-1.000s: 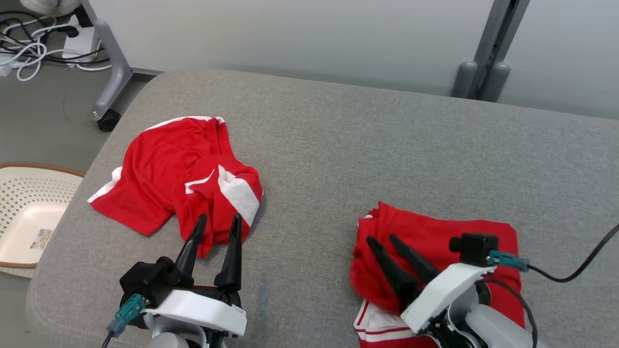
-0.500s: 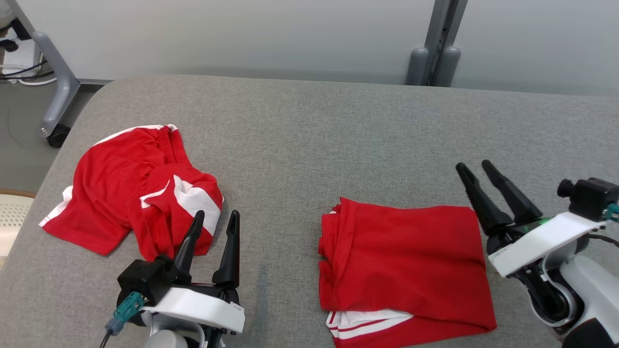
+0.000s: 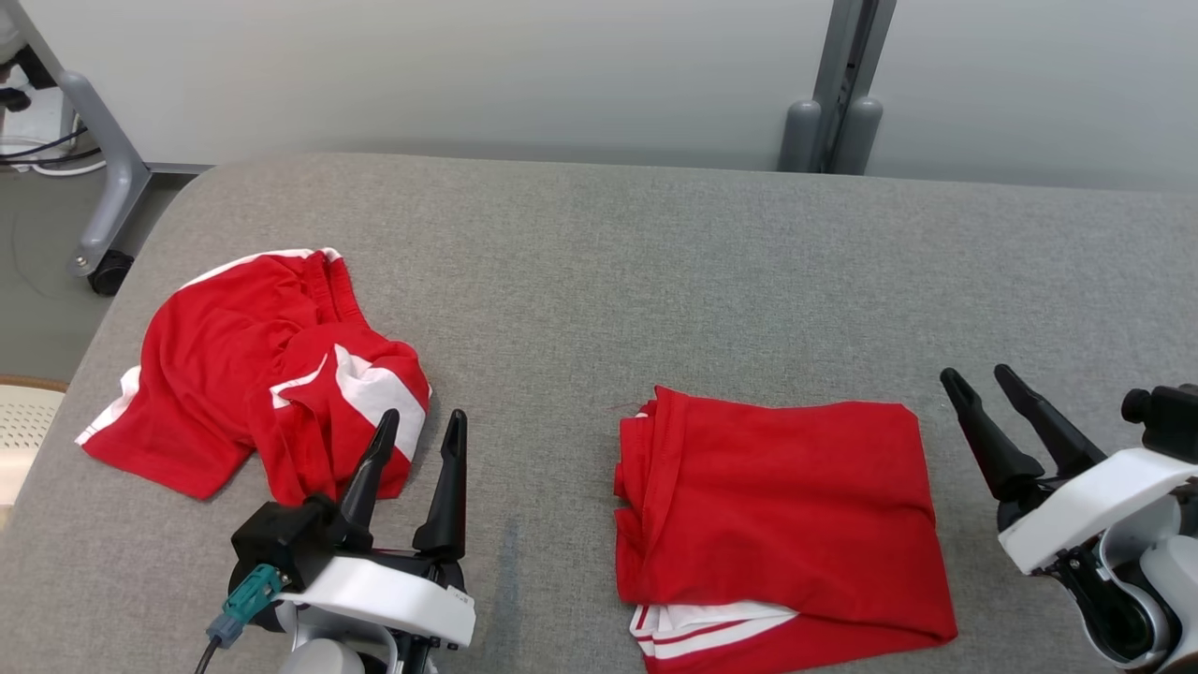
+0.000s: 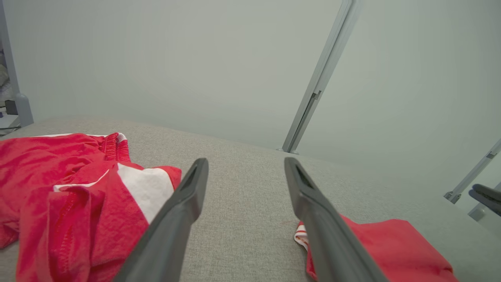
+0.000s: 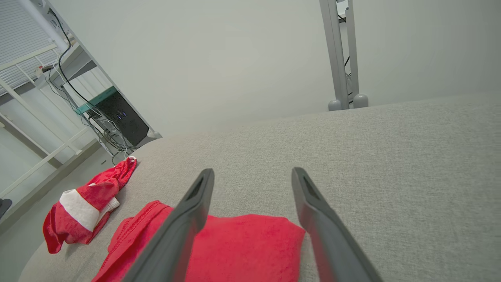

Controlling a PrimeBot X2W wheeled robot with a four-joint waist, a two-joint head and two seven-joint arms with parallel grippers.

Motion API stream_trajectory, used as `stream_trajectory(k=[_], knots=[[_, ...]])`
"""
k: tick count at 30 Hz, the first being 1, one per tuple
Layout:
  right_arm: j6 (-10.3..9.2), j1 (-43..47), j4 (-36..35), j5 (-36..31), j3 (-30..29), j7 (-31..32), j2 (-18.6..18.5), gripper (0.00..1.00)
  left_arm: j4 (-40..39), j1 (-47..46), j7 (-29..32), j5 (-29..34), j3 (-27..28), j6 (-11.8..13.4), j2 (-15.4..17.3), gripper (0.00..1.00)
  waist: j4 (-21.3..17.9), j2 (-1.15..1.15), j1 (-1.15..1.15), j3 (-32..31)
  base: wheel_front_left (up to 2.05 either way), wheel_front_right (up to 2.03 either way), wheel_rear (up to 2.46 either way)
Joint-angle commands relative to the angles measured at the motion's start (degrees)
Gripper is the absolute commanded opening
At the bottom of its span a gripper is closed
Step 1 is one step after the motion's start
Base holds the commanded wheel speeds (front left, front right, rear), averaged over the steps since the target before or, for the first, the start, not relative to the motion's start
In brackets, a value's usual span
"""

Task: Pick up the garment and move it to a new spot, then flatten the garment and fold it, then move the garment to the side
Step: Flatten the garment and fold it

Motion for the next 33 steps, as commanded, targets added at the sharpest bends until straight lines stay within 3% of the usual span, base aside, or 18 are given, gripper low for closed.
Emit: stream_trajectory(k=[1, 11, 20, 27, 33], knots=[[0.03, 0.91, 0.32, -1.04, -0.65, -0.6, -0.27, 1.0, 0.1, -0.68, 0.01, 0.29, 0.11, -0.23, 0.19, 1.0, 0.25, 0.0, 0.0, -0.27, 0.0, 0.0, 0.0], [0.03, 7.52, -2.84, -8.89, -12.71, -4.35, 1.86, 1.0, -0.49, 1.74, 0.02, -0.01, 1.58, -0.05, 0.36, 1.0, 0.08, 0.0, 0.0, -2.54, 0.0, 0.0, 0.0], [0.03, 16.65, -12.07, -22.03, -30.12, -4.58, 10.29, 1.0, -3.42, 3.45, 0.02, 0.81, 4.56, -0.52, 0.48, 1.0, -1.67, 0.0, 0.0, -3.1, 0.0, 0.0, 0.0], [0.03, 20.77, -14.14, -30.31, -33.48, -4.61, 15.64, 1.0, -7.44, 4.33, 0.02, 5.0, 8.21, 0.03, 0.24, 1.0, -3.7, 0.0, 0.0, -2.69, 0.0, 0.0, 0.0], [0.03, 21.5, -13.6, -35.18, -32.04, -4.61, 16.99, 1.0, -8.49, 5.28, 0.02, 8.25, 8.51, 0.07, 0.2, 1.0, -4.91, 0.0, 0.0, -2.65, 0.0, 0.0, 0.0]])
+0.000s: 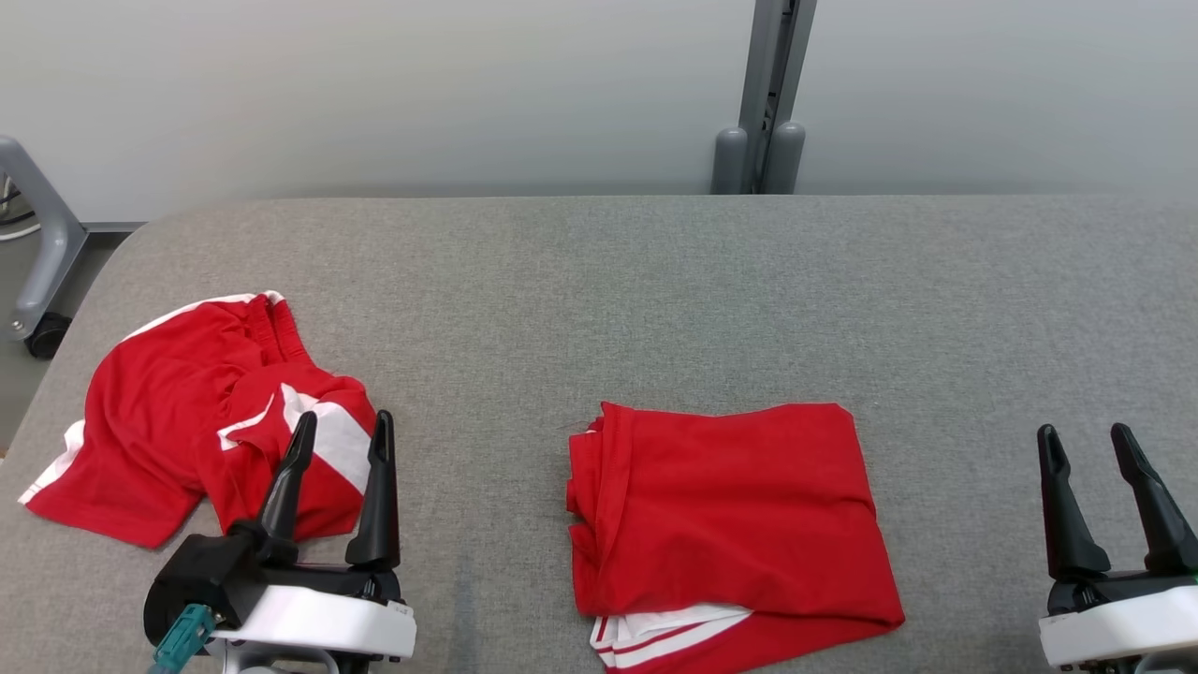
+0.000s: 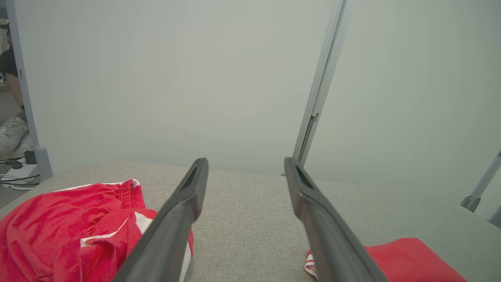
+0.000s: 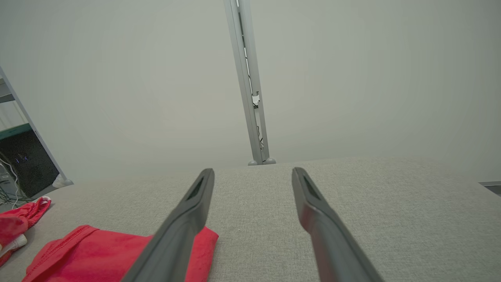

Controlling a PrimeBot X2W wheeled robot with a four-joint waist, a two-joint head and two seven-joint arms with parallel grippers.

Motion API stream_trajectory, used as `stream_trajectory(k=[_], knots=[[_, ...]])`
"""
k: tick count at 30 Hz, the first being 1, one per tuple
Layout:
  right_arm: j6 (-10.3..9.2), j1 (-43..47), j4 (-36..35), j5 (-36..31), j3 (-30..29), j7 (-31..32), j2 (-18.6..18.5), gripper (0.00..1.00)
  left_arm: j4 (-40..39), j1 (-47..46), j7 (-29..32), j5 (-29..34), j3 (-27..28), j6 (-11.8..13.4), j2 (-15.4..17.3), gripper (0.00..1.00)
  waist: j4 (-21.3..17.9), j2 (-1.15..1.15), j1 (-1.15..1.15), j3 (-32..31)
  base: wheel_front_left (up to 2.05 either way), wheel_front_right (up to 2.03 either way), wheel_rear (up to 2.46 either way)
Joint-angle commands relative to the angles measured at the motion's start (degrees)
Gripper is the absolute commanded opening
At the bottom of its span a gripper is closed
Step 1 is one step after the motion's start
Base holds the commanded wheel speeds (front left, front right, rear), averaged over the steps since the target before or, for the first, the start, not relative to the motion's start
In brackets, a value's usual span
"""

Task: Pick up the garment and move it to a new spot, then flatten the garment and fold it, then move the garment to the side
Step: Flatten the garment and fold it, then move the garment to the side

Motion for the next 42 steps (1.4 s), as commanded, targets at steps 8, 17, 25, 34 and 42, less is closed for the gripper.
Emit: stream_trajectory(k=[8, 17, 25, 34, 42], knots=[[0.03, -0.44, 0.35, 0.96, 0.71, -0.25, -0.33, 1.0, -0.49, 0.76, 0.02, -0.17, -0.08, 0.68, 0.17, 1.0, -0.44, 0.0, 0.0, -0.04, 0.0, 0.0, 0.0], [0.03, -1.88, 2.38, 2.06, 3.33, -0.25, -0.92, 1.0, -0.7, 0.18, 0.02, -1.09, -0.74, 0.51, 0.16, 1.0, -0.05, 0.0, 0.0, 0.0, 0.0, 0.0, 0.0], [0.03, -4.98, 13.53, 9.67, 10.56, 2.23, -1.36, 1.0, 0.41, -0.86, 0.02, -2.02, -1.89, -0.25, 0.18, 1.0, 1.25, 0.0, 0.0, -0.35, 0.0, 0.0, 0.0], [0.03, -11.39, 21.58, 22.69, 17.69, 13.43, -4.3, 1.0, 1.12, -1.45, 0.02, -2.52, -2.31, -0.41, 0.16, 1.0, 2.41, 0.0, 0.0, -0.09, 0.0, 0.0, 0.0], [0.03, -15.2, 26.7, 28.6, 19.74, 21.73, -3.94, 1.0, 1.67, -1.76, 0.02, -3.06, -3.12, -0.47, 0.17, 1.0, 3.5, 0.0, 0.0, -0.06, 0.0, 0.0, 0.0]])
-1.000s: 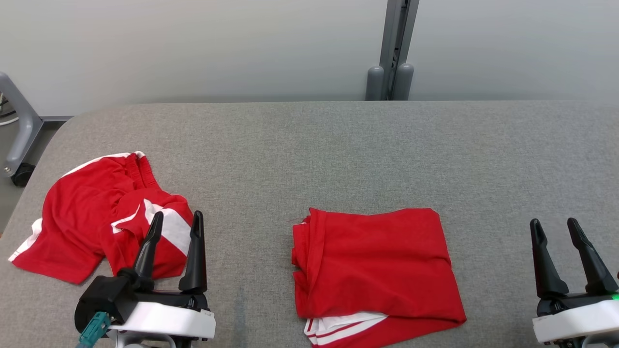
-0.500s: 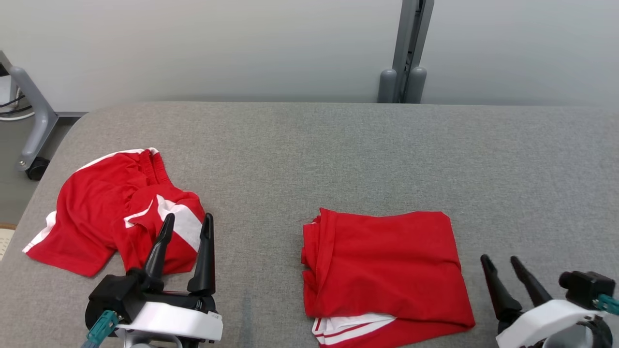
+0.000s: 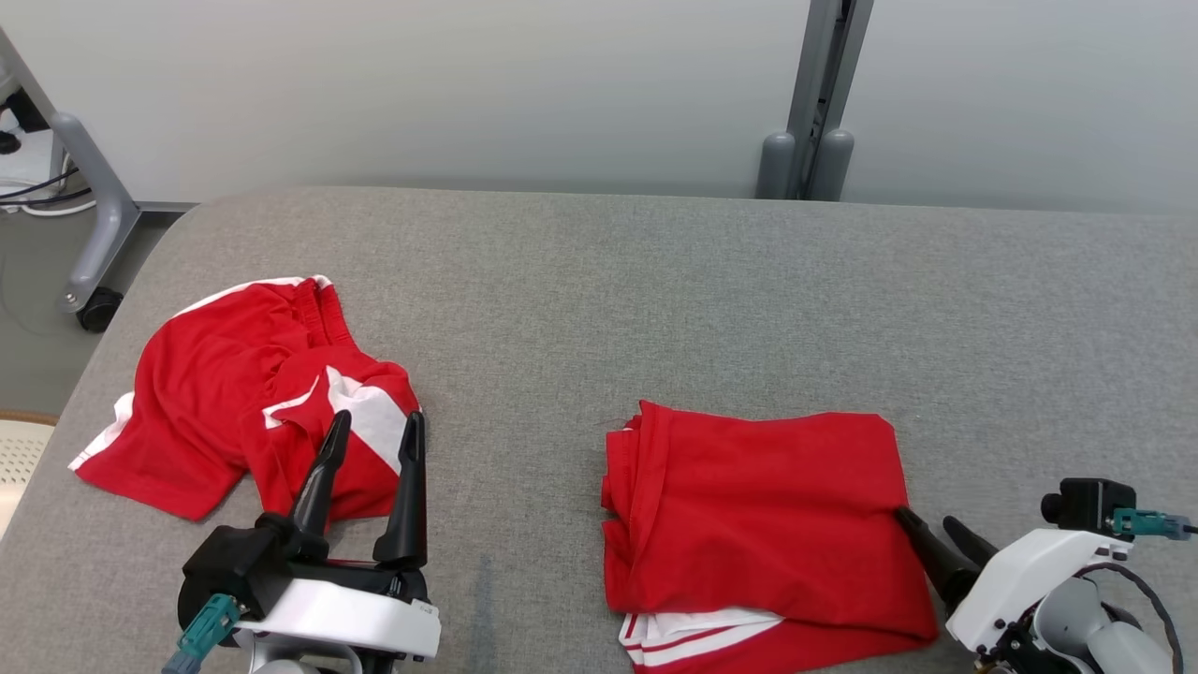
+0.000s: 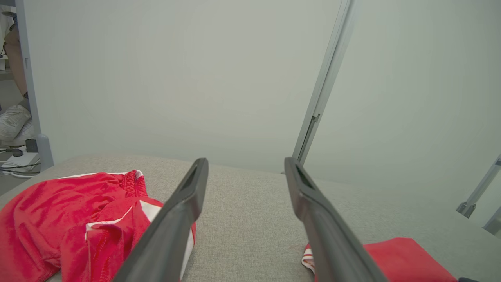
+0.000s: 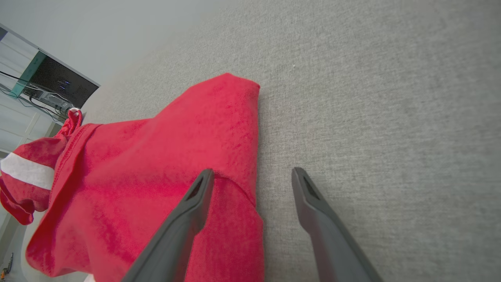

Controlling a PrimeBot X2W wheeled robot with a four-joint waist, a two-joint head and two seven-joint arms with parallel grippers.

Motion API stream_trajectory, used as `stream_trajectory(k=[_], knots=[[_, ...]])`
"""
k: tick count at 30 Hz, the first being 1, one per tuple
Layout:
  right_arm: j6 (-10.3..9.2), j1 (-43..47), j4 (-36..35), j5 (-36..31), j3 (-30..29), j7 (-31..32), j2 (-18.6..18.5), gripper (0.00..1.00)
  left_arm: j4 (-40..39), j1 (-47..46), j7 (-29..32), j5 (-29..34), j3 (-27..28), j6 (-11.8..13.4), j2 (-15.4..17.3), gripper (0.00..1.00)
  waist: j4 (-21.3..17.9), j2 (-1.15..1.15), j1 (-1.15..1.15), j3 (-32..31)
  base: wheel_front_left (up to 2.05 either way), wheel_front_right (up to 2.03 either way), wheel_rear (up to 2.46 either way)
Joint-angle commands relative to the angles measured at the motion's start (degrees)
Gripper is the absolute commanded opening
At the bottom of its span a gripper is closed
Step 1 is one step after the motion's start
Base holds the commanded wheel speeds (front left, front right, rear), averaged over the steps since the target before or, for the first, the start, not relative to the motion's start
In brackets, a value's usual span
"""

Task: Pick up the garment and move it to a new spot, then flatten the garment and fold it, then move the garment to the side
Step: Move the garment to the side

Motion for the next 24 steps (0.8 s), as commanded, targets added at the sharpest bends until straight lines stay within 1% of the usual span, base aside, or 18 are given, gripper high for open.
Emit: stream_trajectory(k=[1, 8, 10, 11, 13, 14, 17, 20, 24], knots=[[0.03, -0.78, 0.76, 1.49, 0.39, 0.8, 0.04, 1.0, 0.11, -0.75, 0.02, -0.24, 0.05, -0.14, 0.2, 1.0, 0.28, 0.0, 0.0, 0.12, 0.0, 0.0, 0.0], [0.03, -2.17, 3.29, 5.01, 1.59, 2.8, 1.04, 1.0, 0.0, -1.03, 0.02, -0.26, 0.04, -0.09, 0.21, 1.0, 0.77, 0.0, 0.0, 0.58, 0.0, 0.0, 0.0], [0.03, -2.54, 4.13, 6.5, 2.73, 3.7, 1.01, 1.0, -0.18, -1.15, 0.02, -0.26, -0.09, 0.11, 0.2, 1.0, 0.86, 0.0, 0.0, 0.87, 0.0, 0.0, 0.0], [0.03, -2.76, 4.31, 7.07, 3.11, 3.98, 1.11, 0.82, -0.19, -1.16, 0.02, -0.21, -0.08, 0.14, 0.2, 1.0, 0.88, 0.0, 0.0, 0.97, 0.0, 0.0, 0.0], [0.03, -3.24, 4.54, 7.77, 3.81, 3.94, 0.98, 0.03, -0.23, -1.3, 0.02, -0.16, -0.13, 0.2, 0.22, 1.0, 0.91, 0.0, 0.0, 1.21, 0.0, 0.0, 0.0], [0.03, -3.53, 4.62, 7.94, 4.26, 3.83, 0.77, 0.0, -0.24, -1.38, 0.02, -0.14, -0.19, 0.23, 0.22, 1.0, 0.94, 0.0, 0.0, 1.33, 0.0, 0.0, 0.0], [0.03, -4.97, 3.92, 7.8, 5.31, 1.93, -0.29, 0.0, -0.35, -1.63, 0.02, -0.13, -0.34, 0.37, 0.22, 1.0, 0.97, 0.0, 0.0, 1.71, 0.0, 0.0, 0.0], [0.03, -6.81, 2.21, 6.94, 6.94, -0.47, -2.21, 0.0, -0.61, -1.72, 0.02, -0.04, -0.49, 0.38, 0.2, 1.0, 0.62, 0.0, 0.0, 2.49, 0.0, 0.0, 0.0], [0.03, -11.02, -1.2, 4.96, 10.26, -3.89, -7.01, 0.0, -1.16, -2.58, 0.02, 0.41, -1.35, 0.5, 0.2, 1.0, -0.47, 0.0, 0.0, 4.74, 0.0, 0.0, 0.0]])
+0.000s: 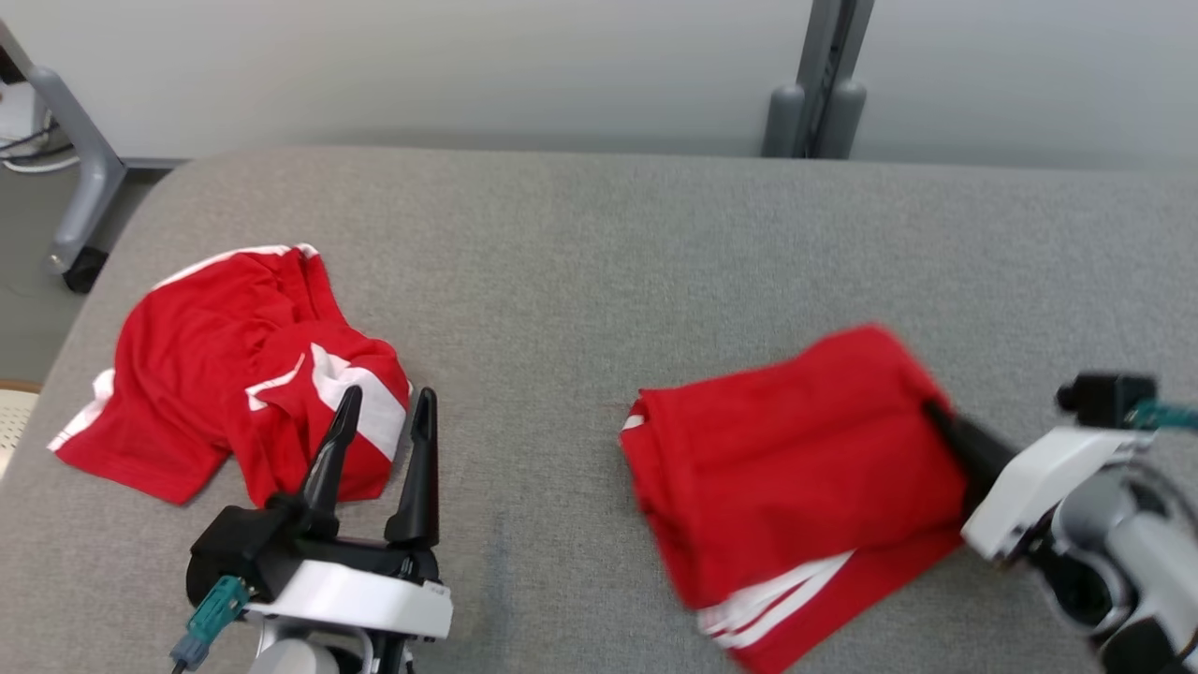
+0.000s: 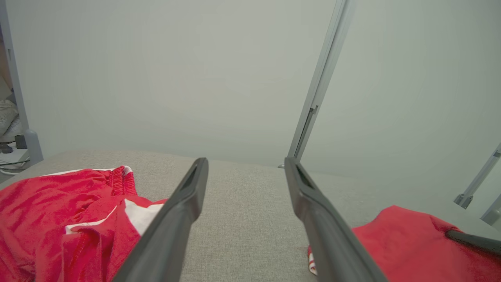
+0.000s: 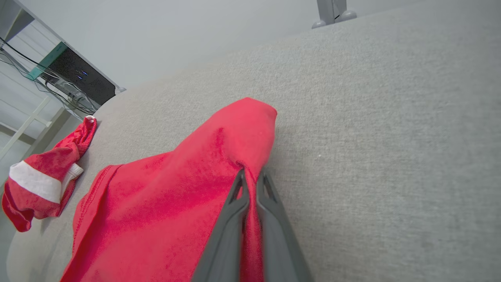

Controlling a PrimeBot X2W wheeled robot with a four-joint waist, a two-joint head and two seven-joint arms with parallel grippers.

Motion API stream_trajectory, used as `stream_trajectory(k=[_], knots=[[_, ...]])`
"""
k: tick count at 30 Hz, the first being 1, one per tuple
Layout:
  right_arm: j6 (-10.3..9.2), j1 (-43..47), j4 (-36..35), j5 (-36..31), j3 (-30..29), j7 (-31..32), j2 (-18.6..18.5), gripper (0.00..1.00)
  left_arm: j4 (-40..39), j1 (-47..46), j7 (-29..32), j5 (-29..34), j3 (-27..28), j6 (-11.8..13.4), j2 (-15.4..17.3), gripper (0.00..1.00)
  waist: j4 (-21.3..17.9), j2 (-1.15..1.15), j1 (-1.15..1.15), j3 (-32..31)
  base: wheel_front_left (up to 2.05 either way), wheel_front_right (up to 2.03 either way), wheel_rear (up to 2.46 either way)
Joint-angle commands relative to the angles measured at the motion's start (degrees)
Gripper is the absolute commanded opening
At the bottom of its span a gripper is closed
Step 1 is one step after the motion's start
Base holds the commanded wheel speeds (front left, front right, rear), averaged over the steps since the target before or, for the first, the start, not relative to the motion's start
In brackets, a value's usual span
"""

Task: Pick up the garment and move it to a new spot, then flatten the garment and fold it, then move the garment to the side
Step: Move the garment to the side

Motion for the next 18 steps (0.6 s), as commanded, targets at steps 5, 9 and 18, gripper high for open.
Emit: stream_trajectory(k=[5, 9, 18], knots=[[0.02, -7.73, -0.96, -0.53, 1.06, -7.08, -7.92, 0.0, -2.99, -4.06, 0.02, 0.45, -2.17, 0.43, 0.15, 1.0, -1.95, 0.0, 0.0, 6.21, 0.0, 0.0, 0.0], [0.03, -13.19, 1.32, 0.81, 0.97, -12.88, -13.1, 0.0, -6.14, -7.02, 0.01, 1.64, -4.54, 1.26, 0.17, 1.0, -2.82, 0.0, 0.0, 11.01, 0.0, 0.0, 0.0], [0.02, -21.76, 9.3, 3.83, -2.01, -17.8, -21.08, 0.0, -9.77, -12.13, 0.02, 4.61, -7.96, 3.13, 0.19, 1.0, -5.38, 0.0, 0.0, 19.27, 0.0, 0.0, 0.0]])
